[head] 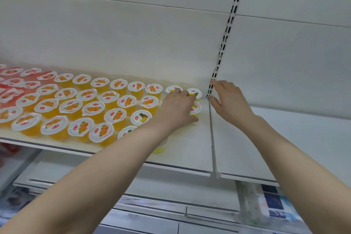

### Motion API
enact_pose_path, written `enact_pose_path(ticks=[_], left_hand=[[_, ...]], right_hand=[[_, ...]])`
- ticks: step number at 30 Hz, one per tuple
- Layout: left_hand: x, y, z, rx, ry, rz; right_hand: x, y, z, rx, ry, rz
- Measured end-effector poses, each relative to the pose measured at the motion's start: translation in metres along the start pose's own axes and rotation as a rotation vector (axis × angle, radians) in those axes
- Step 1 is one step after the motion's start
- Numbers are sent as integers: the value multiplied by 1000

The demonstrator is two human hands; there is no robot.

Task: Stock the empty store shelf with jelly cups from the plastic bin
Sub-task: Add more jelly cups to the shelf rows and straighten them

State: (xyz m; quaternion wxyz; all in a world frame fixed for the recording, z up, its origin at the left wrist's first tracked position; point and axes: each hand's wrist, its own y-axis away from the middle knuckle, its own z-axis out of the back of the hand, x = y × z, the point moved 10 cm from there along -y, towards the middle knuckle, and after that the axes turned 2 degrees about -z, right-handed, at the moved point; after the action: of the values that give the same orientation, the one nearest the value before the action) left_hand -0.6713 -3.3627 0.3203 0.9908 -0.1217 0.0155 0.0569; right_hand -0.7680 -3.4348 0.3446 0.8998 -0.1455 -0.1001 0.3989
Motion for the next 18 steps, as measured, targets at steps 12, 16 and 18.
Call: enact_pose_path(ticks=[12,16,18], left_hand=[[60,69,76,-220,-5,31],[97,116,100,-263,-42,56],[118,144,112,-289,-69,77]], right_hand=[[71,21,37,-49,125,88],[123,29,46,-63,100,136],[156,33,49,-66,102,166]])
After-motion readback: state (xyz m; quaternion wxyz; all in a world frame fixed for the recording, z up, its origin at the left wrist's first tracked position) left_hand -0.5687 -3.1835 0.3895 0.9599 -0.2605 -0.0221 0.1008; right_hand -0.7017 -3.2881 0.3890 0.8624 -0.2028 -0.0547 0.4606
